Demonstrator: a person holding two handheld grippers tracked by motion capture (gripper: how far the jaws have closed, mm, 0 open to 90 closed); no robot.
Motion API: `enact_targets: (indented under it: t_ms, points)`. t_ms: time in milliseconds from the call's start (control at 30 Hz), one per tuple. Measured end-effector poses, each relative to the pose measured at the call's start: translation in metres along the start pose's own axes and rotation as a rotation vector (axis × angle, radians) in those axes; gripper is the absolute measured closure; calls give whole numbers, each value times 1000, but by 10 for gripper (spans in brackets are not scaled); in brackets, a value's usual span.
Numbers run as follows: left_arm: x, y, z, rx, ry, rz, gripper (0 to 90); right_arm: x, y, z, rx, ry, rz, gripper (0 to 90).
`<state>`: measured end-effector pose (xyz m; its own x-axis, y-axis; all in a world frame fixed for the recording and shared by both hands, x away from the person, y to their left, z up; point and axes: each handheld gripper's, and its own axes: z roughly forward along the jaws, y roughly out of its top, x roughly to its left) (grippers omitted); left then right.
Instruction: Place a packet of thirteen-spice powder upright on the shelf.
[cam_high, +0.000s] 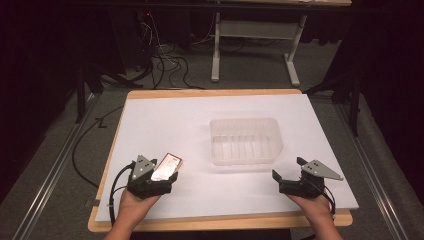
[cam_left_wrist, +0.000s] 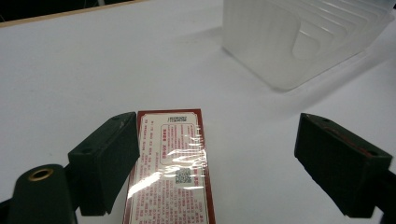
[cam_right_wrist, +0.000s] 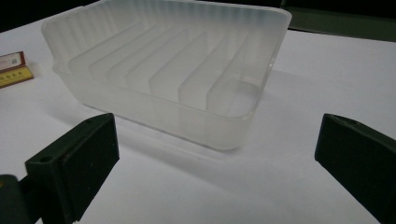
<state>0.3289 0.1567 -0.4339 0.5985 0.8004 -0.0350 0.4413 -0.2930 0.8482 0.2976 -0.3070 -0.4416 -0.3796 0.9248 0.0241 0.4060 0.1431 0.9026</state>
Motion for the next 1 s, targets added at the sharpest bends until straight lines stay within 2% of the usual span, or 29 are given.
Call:
enact_targets:
  t_ms: [33,167,267,367,800,1000]
  points:
    - [0,-1,2,18,5,8,141,0,-2,1,13,-3,-19,0]
    - [2,-1,3,21,6,-9,141,-2,-3,1,16,4,-30,0]
    - [2,-1,2,24,5,-9,143,-2,-1,-4,-7,-19,-25,0]
    - [2,-1,1,21,7,-6,146,-2,1,-7,-24,-21,-22,0]
    - [2,-1,1,23,8,11,154,-4,-3,-4,-10,-8,-9,0]
    - [4,-1,0,25,12,-3,194,-4,-4,-3,3,-3,-13,0]
